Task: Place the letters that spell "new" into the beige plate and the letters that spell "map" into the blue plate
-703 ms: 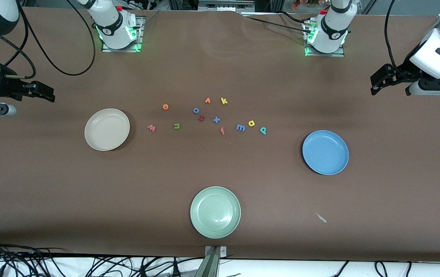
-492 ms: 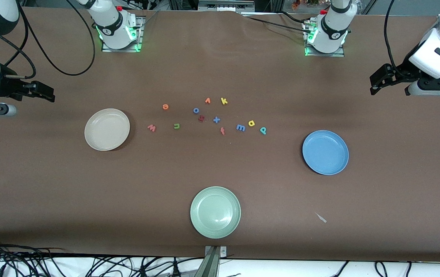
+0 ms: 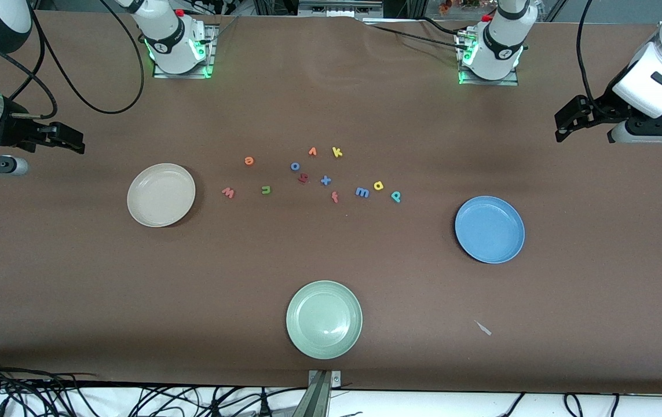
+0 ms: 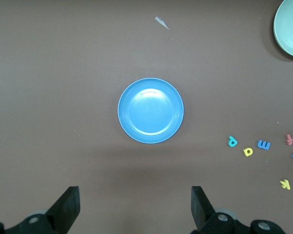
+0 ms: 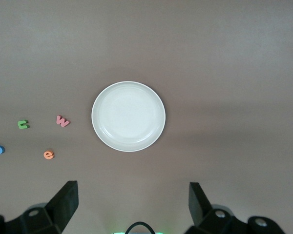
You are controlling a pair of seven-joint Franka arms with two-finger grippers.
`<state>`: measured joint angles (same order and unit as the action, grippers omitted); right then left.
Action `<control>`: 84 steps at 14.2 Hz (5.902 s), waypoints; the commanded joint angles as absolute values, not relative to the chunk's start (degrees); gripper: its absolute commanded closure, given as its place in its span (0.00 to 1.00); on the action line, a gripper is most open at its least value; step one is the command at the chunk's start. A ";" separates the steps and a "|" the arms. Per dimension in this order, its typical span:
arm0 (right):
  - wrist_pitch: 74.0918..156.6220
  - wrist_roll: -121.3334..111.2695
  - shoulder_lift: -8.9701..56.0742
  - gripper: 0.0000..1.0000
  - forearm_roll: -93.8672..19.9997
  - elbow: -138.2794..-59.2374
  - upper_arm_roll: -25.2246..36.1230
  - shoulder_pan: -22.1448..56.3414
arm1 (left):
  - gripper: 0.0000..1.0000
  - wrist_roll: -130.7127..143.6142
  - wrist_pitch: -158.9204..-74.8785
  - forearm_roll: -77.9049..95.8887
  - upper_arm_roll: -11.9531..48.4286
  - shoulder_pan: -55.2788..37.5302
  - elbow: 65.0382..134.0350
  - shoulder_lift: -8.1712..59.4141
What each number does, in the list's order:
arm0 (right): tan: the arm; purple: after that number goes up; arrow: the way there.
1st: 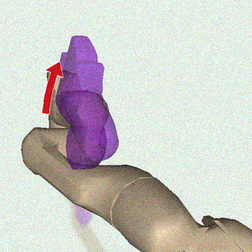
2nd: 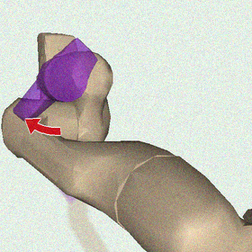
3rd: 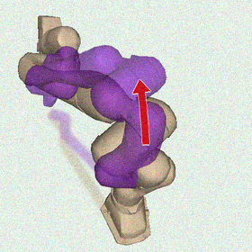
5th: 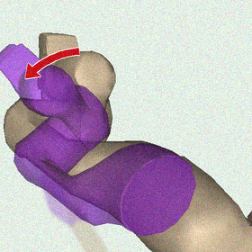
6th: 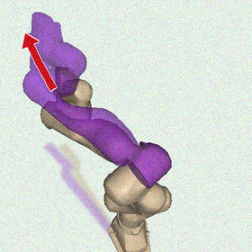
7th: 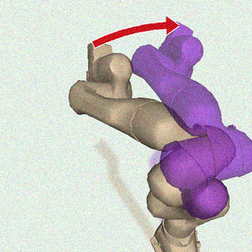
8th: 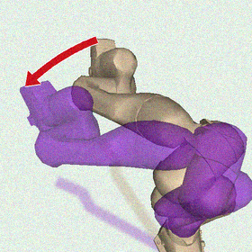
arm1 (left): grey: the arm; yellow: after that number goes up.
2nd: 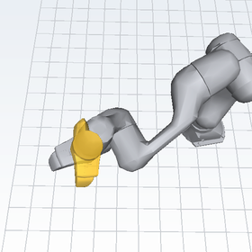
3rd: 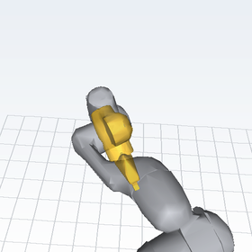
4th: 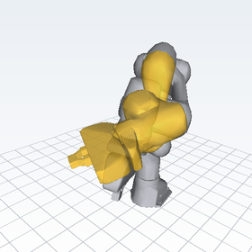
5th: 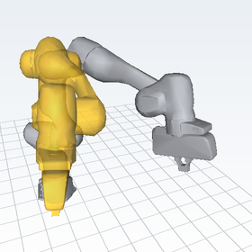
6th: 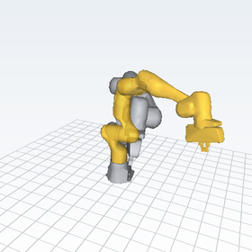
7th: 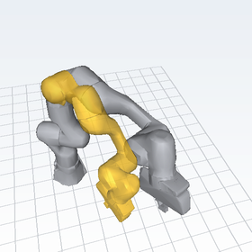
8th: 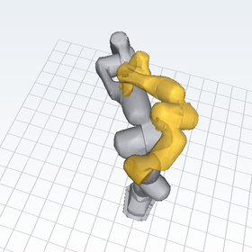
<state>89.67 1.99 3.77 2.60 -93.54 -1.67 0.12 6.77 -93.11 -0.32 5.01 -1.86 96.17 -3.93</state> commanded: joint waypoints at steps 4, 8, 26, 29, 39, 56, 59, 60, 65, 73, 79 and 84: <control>89.21 1.93 3.96 0.00 2.81 -93.16 -2.02 -0.26 | 0.00 6.50 -91.93 -2.28 5.19 -2.11 95.10 -3.60; 89.47 2.11 3.96 0.00 2.81 -93.16 -2.02 -0.26 | 0.00 6.50 -91.93 -2.20 5.19 -2.11 95.01 -3.60; 90.26 2.20 3.96 0.00 2.72 -93.16 -1.93 -0.26 | 0.00 6.50 -91.93 -2.29 5.10 -2.11 95.01 -3.60; 90.18 2.20 3.96 0.00 2.72 -93.16 -1.93 -0.26 | 0.00 6.42 -91.93 -2.29 5.19 -2.11 95.01 -3.60; 90.18 2.20 3.96 0.00 2.72 -93.16 -1.93 -0.26 | 0.00 6.42 -91.93 -2.29 5.27 -2.11 94.92 -3.60; 90.18 2.20 3.96 0.00 2.72 -93.16 -1.93 -0.26 | 0.00 6.50 -91.76 -2.29 5.36 -2.11 94.92 -3.60; 90.18 2.20 3.87 0.00 2.72 -93.16 -1.93 -0.26 | 0.00 6.50 -91.58 -2.29 5.27 -2.11 94.92 -3.60; 90.18 2.20 3.95 0.00 2.72 -93.16 -1.93 -0.26 | 0.00 6.50 -91.58 -2.29 5.27 -2.11 94.92 -3.60; 89.65 1.94 3.96 0.00 2.72 -93.25 -2.02 -0.18 | 0.00 6.42 -91.49 -2.29 5.18 -2.11 94.92 -3.60; 89.21 0.97 6.59 0.00 2.72 -93.16 -2.29 5.00 | 0.00 6.50 -91.41 -2.29 5.19 -2.02 94.92 -3.60; 92.97 -0.61 16.51 0.00 -2.46 -94.21 -3.43 13.97 | 0.00 6.50 -91.41 -2.29 5.18 -2.02 94.92 -3.60; 111.14 -6.31 16.53 0.00 -1.59 -107.72 -6.32 15.12 | 0.00 6.42 -91.41 -2.29 5.19 -2.02 94.92 -3.60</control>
<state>104.51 -2.62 18.62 -1.33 -100.84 -5.53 15.17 6.77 -92.38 -0.32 5.19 -1.77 96.06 -3.92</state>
